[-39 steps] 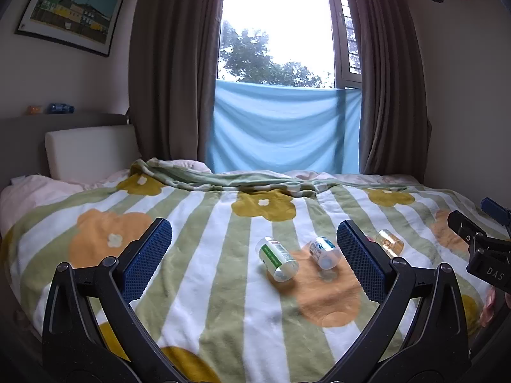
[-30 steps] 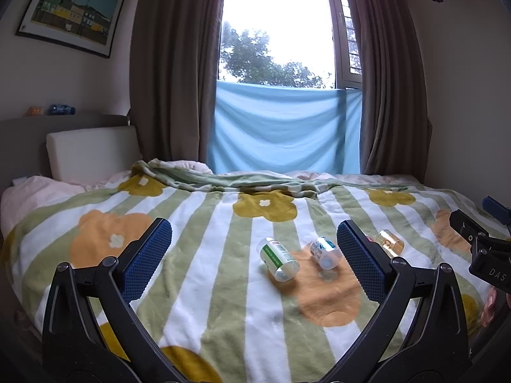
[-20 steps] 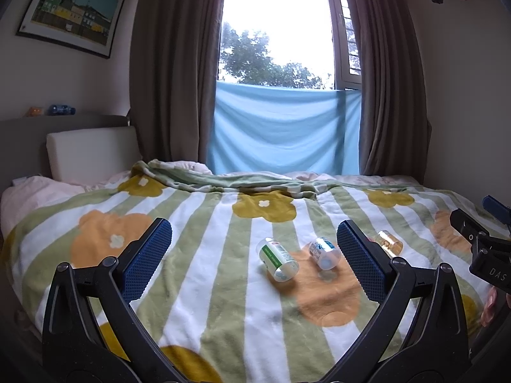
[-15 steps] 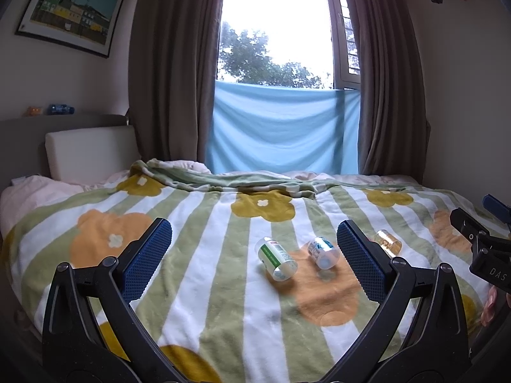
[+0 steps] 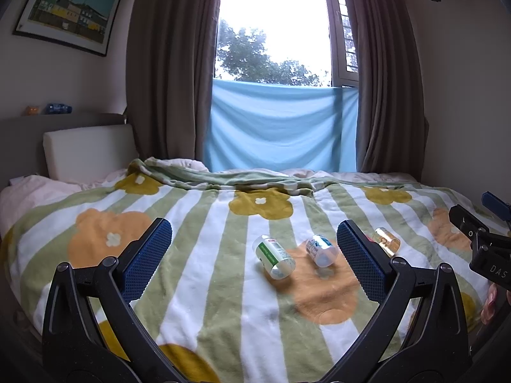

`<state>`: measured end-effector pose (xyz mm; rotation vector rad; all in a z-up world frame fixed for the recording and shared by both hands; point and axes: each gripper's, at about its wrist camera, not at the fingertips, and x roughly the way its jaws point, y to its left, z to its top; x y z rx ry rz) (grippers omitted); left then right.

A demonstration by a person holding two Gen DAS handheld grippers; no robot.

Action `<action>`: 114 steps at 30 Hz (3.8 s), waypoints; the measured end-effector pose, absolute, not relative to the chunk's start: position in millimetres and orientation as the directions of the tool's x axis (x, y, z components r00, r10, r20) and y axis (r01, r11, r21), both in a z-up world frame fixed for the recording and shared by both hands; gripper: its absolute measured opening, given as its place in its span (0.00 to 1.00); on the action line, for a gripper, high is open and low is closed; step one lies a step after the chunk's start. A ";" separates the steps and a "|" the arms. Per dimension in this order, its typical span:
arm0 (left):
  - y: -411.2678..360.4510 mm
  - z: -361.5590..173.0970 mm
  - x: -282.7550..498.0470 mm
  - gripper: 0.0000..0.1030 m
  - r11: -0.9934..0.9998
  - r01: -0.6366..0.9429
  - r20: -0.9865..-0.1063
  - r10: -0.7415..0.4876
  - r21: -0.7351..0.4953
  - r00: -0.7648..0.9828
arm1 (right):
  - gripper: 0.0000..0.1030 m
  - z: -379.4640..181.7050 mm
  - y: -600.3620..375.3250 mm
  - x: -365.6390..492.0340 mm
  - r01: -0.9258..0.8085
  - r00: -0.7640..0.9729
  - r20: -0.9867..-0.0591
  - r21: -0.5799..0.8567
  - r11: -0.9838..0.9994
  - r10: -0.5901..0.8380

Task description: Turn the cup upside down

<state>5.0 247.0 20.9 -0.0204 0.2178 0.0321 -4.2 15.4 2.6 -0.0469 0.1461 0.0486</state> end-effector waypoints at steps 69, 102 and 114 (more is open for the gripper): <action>329.3 -102.2 124.2 1.00 0.987 -0.140 -0.580 0.068 -0.080 0.812 | 0.55 -163.9 94.1 348.4 -0.250 0.549 -0.832 -0.071 0.966 0.080; 322.1 -63.0 43.3 1.00 0.994 -0.073 -0.542 0.015 -0.085 0.840 | 0.55 -178.6 111.4 154.8 -0.278 0.546 -0.829 -0.046 0.959 0.119; 314.3 -54.0 41.2 1.00 0.997 -0.053 -0.548 0.011 -0.061 0.837 | 0.57 -178.6 104.5 156.9 -0.250 0.520 -0.842 0.009 0.968 0.143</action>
